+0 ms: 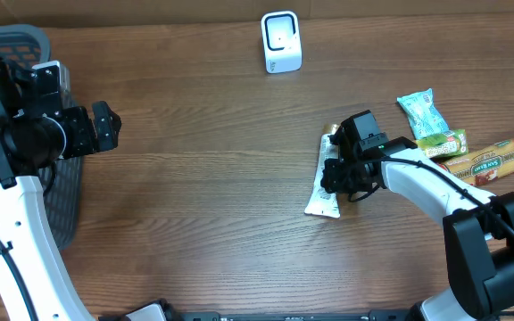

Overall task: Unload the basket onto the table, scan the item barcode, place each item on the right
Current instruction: 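Lift the tube upright and carry it toward the scanner, then hold the tube's barcode in front of the white scanner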

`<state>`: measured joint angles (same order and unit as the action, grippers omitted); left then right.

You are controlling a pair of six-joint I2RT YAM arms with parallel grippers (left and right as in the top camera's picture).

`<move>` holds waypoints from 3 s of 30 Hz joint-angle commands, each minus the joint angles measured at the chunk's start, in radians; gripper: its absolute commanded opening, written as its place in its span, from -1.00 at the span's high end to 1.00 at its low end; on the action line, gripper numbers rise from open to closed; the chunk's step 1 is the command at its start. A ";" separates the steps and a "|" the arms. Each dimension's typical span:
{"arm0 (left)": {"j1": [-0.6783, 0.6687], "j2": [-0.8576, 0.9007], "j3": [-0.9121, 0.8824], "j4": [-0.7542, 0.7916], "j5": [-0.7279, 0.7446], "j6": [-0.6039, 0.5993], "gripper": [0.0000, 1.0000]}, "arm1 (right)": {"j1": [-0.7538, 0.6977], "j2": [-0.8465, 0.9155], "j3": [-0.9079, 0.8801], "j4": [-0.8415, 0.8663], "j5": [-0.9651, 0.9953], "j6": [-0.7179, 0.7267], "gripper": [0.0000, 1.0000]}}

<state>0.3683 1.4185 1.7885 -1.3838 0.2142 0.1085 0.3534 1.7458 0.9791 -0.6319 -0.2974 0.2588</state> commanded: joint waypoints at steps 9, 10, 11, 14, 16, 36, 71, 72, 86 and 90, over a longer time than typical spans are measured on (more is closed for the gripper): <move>0.003 0.002 0.014 0.000 0.015 0.015 -0.99 | -0.029 -0.051 0.264 -0.231 -0.428 -0.401 0.93; 0.003 0.002 0.014 0.000 0.014 0.015 -0.99 | -0.029 -0.070 0.281 -0.239 -0.482 -0.437 0.93; 0.003 0.002 0.014 0.000 0.015 0.015 -0.99 | -0.029 -0.090 0.294 -0.242 -0.526 -0.459 0.93; 0.003 0.002 0.014 0.000 0.015 0.015 -0.99 | -0.029 -0.143 0.318 -0.242 -0.581 -0.473 0.93; 0.003 0.002 0.014 0.000 0.015 0.015 -0.99 | -0.029 -0.179 0.327 -0.242 -0.580 -0.473 0.93; 0.003 0.002 0.014 0.000 0.015 0.015 -0.99 | -0.064 -0.280 0.327 -0.242 -0.375 -0.403 0.93; 0.003 0.002 0.014 0.000 0.015 0.015 -0.99 | 0.082 0.388 0.749 0.603 1.007 -1.057 0.93; 0.003 0.002 0.014 0.000 0.015 0.015 -0.99 | 0.082 0.411 0.749 0.661 1.037 -1.102 0.93; 0.003 0.002 0.014 0.000 0.015 0.015 -0.99 | 0.082 0.613 0.749 0.966 1.060 -1.356 0.92; 0.003 0.002 0.014 0.000 0.015 0.015 -0.99 | 0.082 0.619 0.749 0.967 1.059 -1.328 0.93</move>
<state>0.3683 1.4185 1.7885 -1.3838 0.2142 0.1085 0.4385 2.3966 1.7050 0.3000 0.7361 -1.0878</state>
